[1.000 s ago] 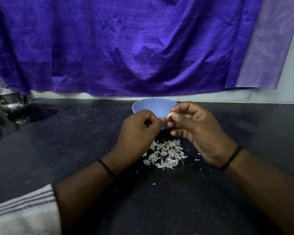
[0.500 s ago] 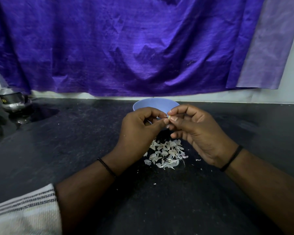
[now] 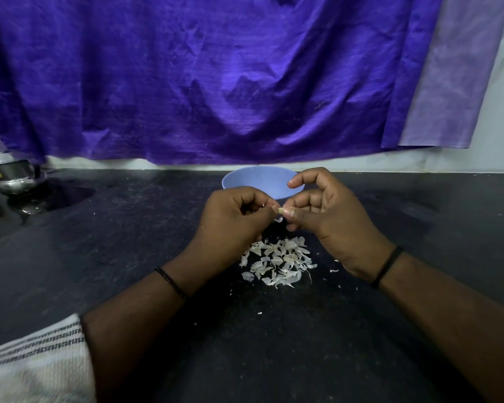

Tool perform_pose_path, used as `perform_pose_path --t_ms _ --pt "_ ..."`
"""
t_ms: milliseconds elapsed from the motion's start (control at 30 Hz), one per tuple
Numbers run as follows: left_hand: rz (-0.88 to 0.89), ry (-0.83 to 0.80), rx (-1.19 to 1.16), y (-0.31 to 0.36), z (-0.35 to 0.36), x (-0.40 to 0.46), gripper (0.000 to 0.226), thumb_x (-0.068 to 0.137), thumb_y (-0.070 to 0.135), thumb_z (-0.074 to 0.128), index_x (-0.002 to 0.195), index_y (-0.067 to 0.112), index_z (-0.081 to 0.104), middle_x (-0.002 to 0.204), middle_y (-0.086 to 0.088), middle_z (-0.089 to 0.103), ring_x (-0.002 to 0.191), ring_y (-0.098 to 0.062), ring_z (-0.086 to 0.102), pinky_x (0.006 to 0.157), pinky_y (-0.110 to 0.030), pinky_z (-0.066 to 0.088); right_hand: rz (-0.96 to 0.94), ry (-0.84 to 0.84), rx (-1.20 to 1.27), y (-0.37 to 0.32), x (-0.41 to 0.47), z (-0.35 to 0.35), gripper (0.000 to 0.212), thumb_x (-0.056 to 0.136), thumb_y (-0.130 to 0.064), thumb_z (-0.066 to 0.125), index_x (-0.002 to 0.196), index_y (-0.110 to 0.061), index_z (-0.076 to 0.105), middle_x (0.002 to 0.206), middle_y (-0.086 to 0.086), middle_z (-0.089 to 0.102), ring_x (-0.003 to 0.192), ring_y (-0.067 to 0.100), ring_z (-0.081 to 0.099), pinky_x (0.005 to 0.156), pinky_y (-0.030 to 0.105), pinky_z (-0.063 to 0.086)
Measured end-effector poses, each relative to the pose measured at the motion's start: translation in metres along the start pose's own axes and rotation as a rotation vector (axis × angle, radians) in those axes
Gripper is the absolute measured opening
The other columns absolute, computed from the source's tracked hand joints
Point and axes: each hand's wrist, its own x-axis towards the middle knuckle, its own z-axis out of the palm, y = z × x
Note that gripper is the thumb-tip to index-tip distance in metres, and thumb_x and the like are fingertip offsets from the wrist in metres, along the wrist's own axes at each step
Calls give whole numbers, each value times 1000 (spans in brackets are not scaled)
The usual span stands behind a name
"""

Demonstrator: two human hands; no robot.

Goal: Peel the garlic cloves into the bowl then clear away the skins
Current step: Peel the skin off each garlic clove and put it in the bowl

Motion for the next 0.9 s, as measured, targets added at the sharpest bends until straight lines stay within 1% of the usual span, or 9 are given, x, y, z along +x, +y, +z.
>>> perform_pose_path --t_ms 167,267,333,467,600,733,800,867,900 --pt "18 -7 52 -1 -1 0 9 90 11 70 83 11 74 52 2 62 43 -9 54 42 -21 42 -9 27 -23 0 0 -1 30 87 6 68 107 -13 56 81 11 71 72 23 67 78 45 58" --pt "49 -3 123 -2 0 0 8 91 11 69 85 12 73 53 9 62 42 -4 54 44 -18 43 -7 30 -26 -1 0 0 28 87 6 69 105 -13 57 81 10 72 73 24 68 81 50 58" --pt "68 8 171 -2 1 0 8 92 12 68 85 14 72 55 15 62 42 -2 55 46 -15 43 -6 30 -23 0 0 0 28 87 5 69 103 -14 57 81 11 73 73 25 69 82 51 58" --pt "112 42 223 -2 3 -1 9 93 11 67 86 12 73 52 12 60 43 -2 56 48 -15 45 -8 33 -1 0 0 0 28 86 7 69 99 -15 56 80 12 72 72 24 69 77 44 59" --pt "203 61 296 1 3 -2 11 93 10 66 85 12 73 54 11 58 49 -1 57 51 -21 49 -3 34 59 -3 -1 1 30 86 9 67 100 -13 54 82 16 71 72 20 69 71 32 61" --pt "254 73 344 1 3 0 13 93 9 65 83 12 74 54 17 56 56 1 57 54 -16 46 3 43 75 -5 -3 3 29 86 10 67 99 -11 53 88 24 71 71 22 68 69 30 60" --pt "240 74 328 0 4 0 13 93 10 65 84 12 73 55 16 57 56 -1 58 54 -20 49 10 44 86 -6 -3 3 29 85 10 67 99 -11 53 86 22 71 71 22 68 70 30 60" --pt "185 61 274 0 5 -1 12 95 11 63 87 10 72 56 12 58 51 -3 58 53 -26 53 21 44 111 -7 -3 4 28 86 11 66 98 -10 52 83 18 70 69 21 67 68 28 60" --pt "150 48 241 0 6 -1 12 95 11 62 88 9 71 56 11 58 48 -3 58 52 -27 53 28 45 125 -7 -3 4 28 86 12 65 98 -10 52 82 17 70 69 21 67 66 27 59"
